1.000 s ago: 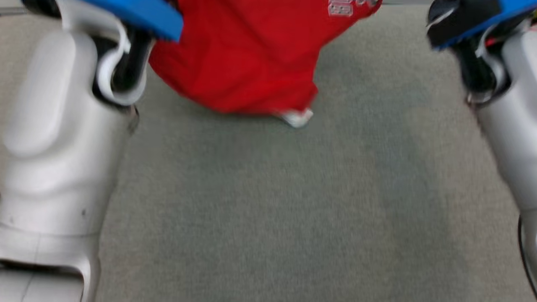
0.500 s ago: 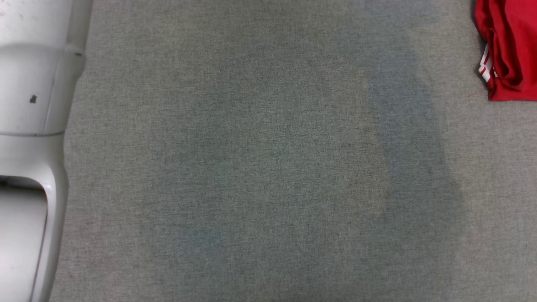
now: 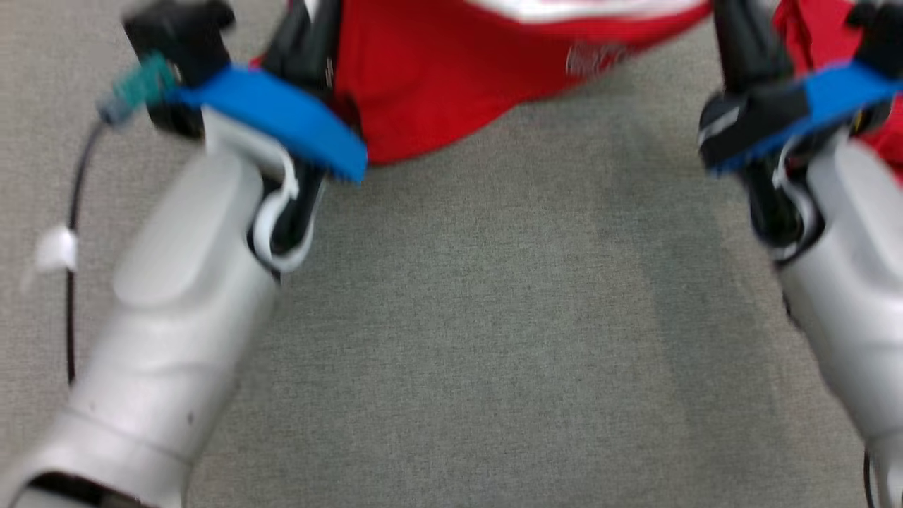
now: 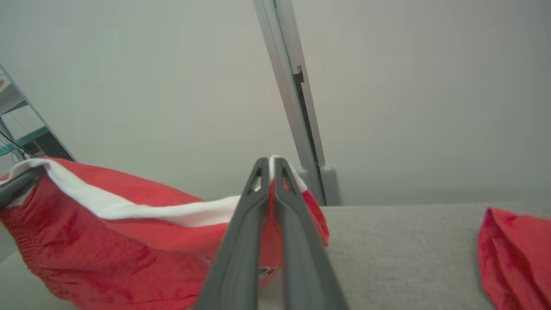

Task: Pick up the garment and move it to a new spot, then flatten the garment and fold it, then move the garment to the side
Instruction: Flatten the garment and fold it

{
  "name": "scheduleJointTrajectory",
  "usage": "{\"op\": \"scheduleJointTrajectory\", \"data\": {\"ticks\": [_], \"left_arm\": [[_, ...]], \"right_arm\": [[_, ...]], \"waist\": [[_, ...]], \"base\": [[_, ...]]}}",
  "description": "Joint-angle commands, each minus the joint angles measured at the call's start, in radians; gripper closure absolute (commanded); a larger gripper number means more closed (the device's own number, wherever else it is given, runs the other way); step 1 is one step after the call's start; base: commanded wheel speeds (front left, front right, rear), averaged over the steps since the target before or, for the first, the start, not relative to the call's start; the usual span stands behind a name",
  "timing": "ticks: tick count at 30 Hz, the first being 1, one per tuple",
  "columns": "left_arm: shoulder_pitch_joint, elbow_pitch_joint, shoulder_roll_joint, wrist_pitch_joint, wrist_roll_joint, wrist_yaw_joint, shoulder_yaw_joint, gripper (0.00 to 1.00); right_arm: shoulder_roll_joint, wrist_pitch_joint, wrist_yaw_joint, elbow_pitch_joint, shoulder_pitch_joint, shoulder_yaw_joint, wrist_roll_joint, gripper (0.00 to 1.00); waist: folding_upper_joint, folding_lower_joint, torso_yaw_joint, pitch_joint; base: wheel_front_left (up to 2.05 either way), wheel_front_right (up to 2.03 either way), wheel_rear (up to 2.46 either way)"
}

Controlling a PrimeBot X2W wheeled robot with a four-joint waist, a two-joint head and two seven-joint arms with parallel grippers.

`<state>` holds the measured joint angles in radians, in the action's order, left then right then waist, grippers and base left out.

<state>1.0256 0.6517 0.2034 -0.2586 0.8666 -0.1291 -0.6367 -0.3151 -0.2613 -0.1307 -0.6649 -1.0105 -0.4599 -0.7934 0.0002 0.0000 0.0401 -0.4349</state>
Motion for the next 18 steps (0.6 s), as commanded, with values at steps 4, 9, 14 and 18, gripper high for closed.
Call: {"op": "scheduleJointTrajectory", "data": {"ticks": [4, 9, 14, 18], "left_arm": [[-0.224, -0.093, 0.017, -0.007, -0.035, 0.009, 0.035, 1.00], [-0.506, -0.231, 0.034, -0.007, -0.088, 0.039, 0.074, 1.00], [-0.731, -0.341, 0.061, -0.007, -0.150, 0.079, 0.070, 1.00], [-0.863, -0.410, 0.055, -0.008, -0.150, 0.106, 0.059, 1.00]], "right_arm": [[-0.012, -0.005, 0.000, 0.108, 0.233, 0.017, -0.007, 1.00], [-0.023, -0.005, 0.000, 0.227, 0.472, 0.050, -0.002, 1.00], [-0.027, -0.005, 0.000, 0.308, 0.680, 0.088, -0.003, 1.00], [-0.016, -0.005, 0.000, 0.367, 0.823, 0.126, -0.011, 1.00]], "waist": [[-0.0002, 0.0000, 0.014, 0.058], [-0.0002, 0.0000, 0.020, 0.119], [-0.0002, 0.0000, 0.010, 0.169], [-0.0002, 0.0000, -0.008, 0.198]], "base": [[0.00, 0.00, 0.00], [0.00, 0.00, 0.00], [0.00, 0.00, 0.00], [0.00, 0.00, 0.00]]}}
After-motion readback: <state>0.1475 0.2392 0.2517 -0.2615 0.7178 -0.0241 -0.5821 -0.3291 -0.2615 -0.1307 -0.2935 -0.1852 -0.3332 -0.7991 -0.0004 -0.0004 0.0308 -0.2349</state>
